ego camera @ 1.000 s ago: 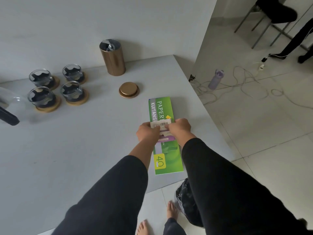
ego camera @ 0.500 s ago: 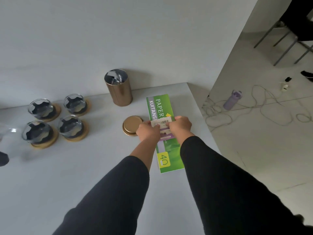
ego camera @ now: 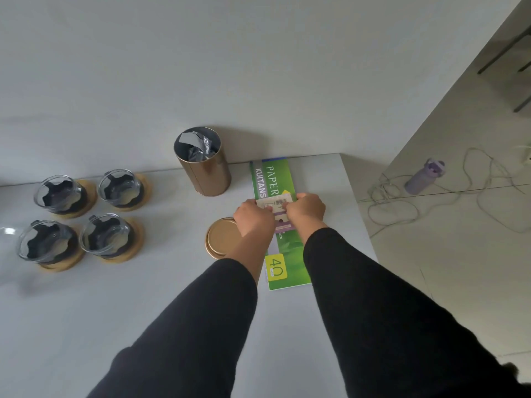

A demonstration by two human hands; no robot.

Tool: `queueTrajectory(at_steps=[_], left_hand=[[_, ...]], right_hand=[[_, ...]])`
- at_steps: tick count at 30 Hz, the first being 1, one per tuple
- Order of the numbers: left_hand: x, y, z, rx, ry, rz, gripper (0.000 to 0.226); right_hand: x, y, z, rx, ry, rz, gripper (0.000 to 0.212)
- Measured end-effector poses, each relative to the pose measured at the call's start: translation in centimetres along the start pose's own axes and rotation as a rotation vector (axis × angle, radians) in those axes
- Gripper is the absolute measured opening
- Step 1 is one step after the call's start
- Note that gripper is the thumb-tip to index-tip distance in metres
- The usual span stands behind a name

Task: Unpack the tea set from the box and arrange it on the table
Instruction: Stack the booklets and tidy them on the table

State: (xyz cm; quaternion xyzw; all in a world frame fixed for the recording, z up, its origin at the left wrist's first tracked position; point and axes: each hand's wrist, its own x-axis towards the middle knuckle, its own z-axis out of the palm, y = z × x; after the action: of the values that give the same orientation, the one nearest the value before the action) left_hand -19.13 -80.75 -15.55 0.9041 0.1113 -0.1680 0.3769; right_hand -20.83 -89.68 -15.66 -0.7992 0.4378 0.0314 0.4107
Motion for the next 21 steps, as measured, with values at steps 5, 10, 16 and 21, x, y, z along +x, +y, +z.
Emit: queueTrajectory(at_steps=[5,10,16,21], left_hand=[[0.21,-0.39,0.01,0.04,0.01,0.034,0.023],[0.32,-0.55,0.11,0.062,0.009,0.054,0.023],[0.25,-0.53,0.12,0.04,0.021,0.058,0.021],[0.75,-0.44,0.3,0.098,0.011,0.068,0.031]], right_hand=[[0.22,-0.1,0.57,-0.026,0.0,-0.009,0.028],[0.37,0.08,0.55,0.007,-0.011,0.007,0.033],[0.09,-0.04,0.72,-0.007,0.006,0.0,0.034],[-0.16,-0.34,0.87,-0.032,0.021,0.011,0.035]])
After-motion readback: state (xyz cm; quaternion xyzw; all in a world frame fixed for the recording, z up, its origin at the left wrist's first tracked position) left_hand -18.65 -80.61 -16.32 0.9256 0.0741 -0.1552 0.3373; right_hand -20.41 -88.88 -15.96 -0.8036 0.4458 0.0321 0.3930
